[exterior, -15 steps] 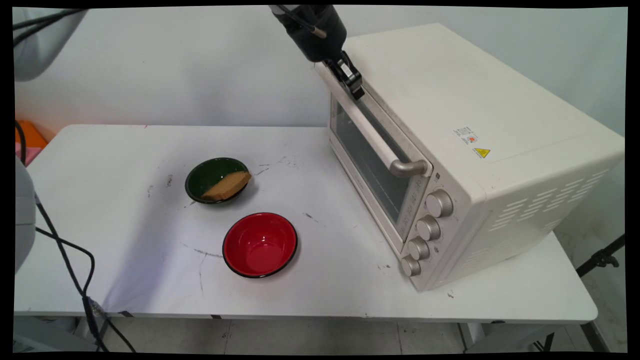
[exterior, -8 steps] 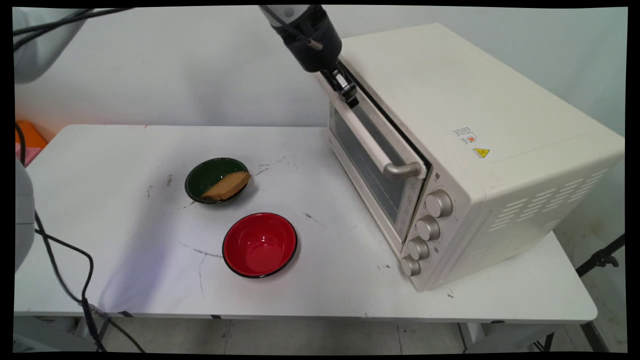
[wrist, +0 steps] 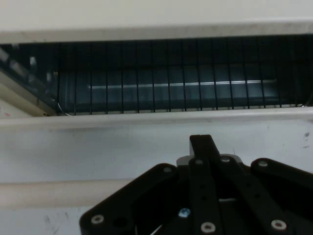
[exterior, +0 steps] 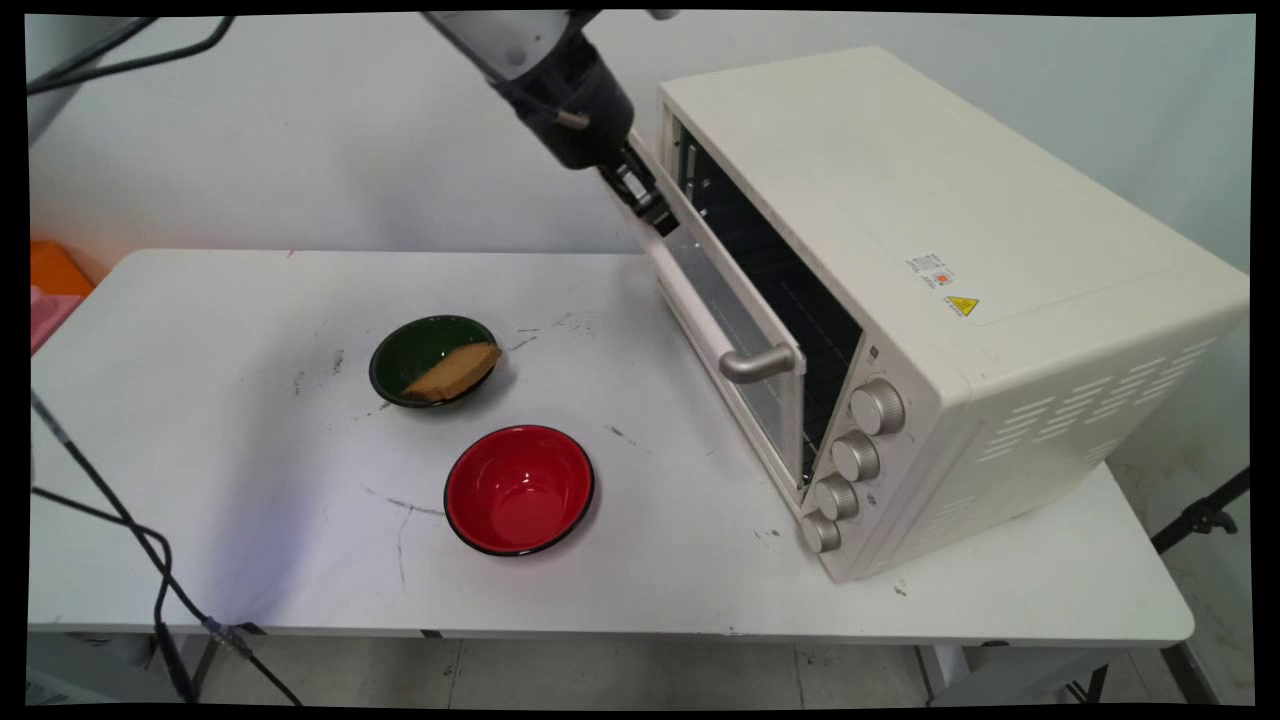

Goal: Open the oven

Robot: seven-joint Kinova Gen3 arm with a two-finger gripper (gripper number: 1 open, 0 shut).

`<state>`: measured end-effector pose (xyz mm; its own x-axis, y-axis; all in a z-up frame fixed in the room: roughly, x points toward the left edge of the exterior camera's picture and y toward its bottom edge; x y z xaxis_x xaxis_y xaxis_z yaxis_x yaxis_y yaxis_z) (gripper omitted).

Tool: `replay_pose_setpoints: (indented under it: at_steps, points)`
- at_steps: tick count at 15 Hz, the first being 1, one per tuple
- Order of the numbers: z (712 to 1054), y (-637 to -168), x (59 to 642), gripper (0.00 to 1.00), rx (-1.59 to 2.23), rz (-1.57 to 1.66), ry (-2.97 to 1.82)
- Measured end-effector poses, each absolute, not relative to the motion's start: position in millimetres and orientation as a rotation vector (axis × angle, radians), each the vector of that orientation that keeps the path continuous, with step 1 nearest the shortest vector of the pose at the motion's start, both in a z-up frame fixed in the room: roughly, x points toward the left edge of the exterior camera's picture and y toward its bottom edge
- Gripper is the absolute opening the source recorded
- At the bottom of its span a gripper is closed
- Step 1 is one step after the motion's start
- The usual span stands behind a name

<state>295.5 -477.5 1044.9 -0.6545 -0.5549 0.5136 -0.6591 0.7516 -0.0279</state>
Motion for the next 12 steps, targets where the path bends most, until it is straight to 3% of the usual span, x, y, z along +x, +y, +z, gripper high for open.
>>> replay_pose_setpoints:
  at_steps: [12]
  points:
    - [1006,-430,357,0.00,0.870,0.321,-2.395]
